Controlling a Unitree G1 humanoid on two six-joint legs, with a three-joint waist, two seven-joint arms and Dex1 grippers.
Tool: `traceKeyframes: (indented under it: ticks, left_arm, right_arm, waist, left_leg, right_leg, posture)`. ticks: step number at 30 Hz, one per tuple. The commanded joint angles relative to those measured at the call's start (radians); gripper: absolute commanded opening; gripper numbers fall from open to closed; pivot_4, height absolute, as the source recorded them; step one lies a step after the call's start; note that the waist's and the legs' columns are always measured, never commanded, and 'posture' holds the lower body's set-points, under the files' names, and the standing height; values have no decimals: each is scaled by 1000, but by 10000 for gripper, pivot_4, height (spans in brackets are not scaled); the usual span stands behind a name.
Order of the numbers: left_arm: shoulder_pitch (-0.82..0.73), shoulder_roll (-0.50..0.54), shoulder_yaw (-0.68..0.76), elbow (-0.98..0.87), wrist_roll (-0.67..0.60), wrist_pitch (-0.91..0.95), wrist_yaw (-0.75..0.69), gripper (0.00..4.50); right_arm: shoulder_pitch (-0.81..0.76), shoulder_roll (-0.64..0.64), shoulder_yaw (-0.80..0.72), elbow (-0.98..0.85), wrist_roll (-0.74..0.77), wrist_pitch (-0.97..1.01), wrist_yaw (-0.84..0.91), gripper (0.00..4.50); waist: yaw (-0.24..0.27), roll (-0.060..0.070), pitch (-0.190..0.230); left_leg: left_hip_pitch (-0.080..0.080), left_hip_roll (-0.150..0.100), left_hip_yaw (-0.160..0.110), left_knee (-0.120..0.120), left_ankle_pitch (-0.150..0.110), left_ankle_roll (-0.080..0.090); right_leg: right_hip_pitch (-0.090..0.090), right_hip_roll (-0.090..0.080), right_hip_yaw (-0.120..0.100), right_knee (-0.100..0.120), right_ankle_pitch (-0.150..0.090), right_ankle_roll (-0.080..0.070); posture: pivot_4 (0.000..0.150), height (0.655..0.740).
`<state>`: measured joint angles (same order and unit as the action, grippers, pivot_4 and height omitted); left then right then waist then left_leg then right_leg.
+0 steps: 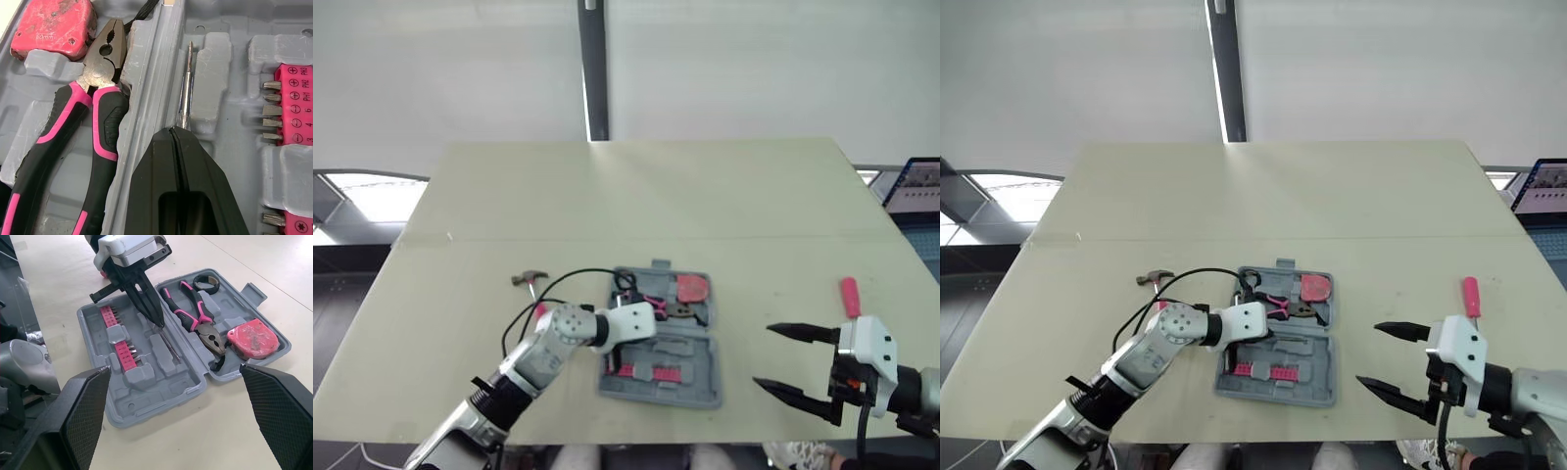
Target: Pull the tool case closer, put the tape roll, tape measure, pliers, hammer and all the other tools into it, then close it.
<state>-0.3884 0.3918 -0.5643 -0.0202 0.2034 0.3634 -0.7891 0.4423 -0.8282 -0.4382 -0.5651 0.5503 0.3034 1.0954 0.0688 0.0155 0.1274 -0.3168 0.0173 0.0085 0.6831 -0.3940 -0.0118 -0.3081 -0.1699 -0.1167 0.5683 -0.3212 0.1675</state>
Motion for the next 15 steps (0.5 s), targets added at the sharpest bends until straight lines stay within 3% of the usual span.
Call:
traceKeyframes:
  ticks: [1,15]
  left_arm:
    - [75,11,-140,162,72,77,-61,643]
    - [133,-20,-131,210,64,64,-22,643]
  right_arm:
    - [-3,-4,-18,-13,4,-20,8,45000]
    - [-37,-18,-4,11,-3,-19,22,45000]
  waist:
    - [0,0,0]
    - [10,3,-3]
  left_leg:
    - [0,0,0,0,0,0]
    - [1,-1,-5,0,0,0]
  right_leg:
    - [1,0,0,-1,0,0]
    - [5,0,1,-5,0,0]
  posture:
    - [1500,7373]
    - [1500,7373]
